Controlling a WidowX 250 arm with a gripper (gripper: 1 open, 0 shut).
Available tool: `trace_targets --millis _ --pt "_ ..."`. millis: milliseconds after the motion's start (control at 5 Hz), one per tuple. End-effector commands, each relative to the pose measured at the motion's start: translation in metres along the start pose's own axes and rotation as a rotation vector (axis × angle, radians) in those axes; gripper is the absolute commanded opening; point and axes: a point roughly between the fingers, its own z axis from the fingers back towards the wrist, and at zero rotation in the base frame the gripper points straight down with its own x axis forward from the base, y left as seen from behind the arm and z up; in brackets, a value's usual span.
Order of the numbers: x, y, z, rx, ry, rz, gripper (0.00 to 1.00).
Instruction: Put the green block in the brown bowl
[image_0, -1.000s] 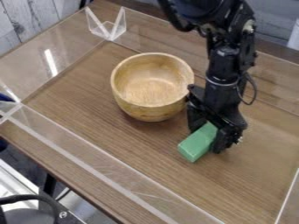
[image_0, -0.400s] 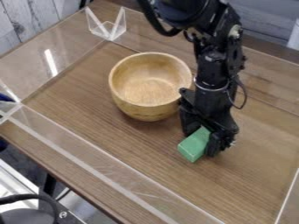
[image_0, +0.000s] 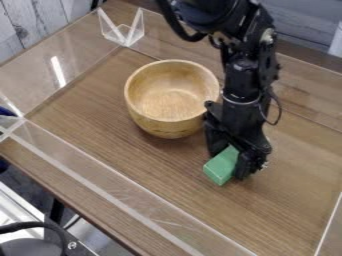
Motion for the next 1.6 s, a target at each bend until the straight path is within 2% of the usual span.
trace_targets --millis 0,200,600,800,1200,1400 --pt "0.014 0.0 0.015 -0.008 -0.043 -0.02 1.0" --pt "0.023 -0.002 0.012 -0.023 -0.031 -0.04 1.0" --pt "0.03 -0.003 0.01 -0.064 -0.057 -0.125 1.0" --pt "0.032 -0.004 0.009 -0.041 -0.086 -0.127 0.0" --pt "0.032 -0.009 0.022 -0.035 -0.085 -0.116 0.0" --pt "0.032 -0.009 0.029 -0.012 -0.119 -0.113 0.0"
